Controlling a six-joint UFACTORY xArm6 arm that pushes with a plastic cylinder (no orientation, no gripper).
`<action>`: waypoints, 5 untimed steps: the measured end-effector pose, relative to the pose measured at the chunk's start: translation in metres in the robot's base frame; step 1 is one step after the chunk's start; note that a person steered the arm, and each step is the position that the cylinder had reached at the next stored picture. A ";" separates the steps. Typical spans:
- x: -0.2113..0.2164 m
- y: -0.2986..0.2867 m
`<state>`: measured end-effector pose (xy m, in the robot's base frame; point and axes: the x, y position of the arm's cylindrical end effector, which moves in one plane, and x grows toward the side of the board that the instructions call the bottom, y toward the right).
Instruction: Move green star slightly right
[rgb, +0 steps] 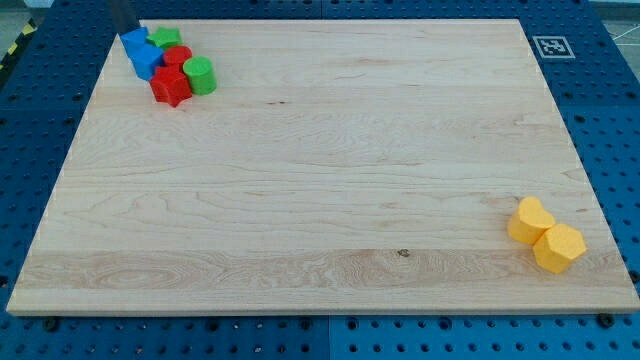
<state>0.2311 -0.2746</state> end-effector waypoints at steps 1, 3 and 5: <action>0.033 0.001; 0.044 0.001; 0.024 0.035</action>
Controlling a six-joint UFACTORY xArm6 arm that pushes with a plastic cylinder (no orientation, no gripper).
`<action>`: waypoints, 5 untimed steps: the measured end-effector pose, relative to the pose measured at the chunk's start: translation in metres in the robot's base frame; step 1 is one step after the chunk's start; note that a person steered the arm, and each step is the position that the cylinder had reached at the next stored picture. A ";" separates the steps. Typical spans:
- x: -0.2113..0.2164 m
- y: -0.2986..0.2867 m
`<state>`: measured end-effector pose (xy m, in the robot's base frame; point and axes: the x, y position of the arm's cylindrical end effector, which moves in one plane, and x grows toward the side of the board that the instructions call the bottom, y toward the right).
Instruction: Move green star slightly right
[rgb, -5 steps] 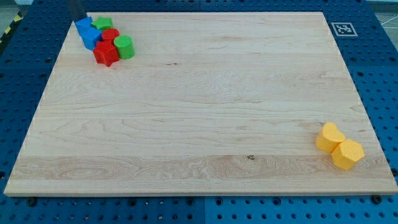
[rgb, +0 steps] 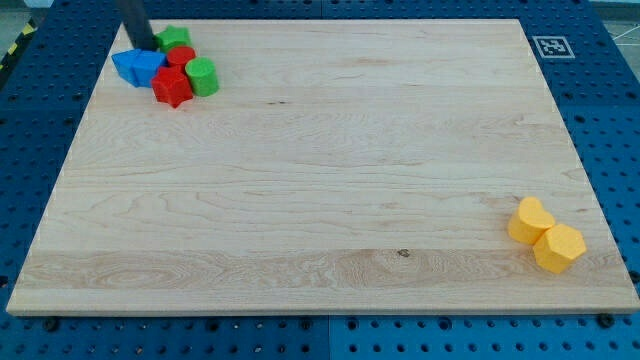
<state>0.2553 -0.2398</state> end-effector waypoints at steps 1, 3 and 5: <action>0.000 0.009; 0.000 0.072; 0.000 0.081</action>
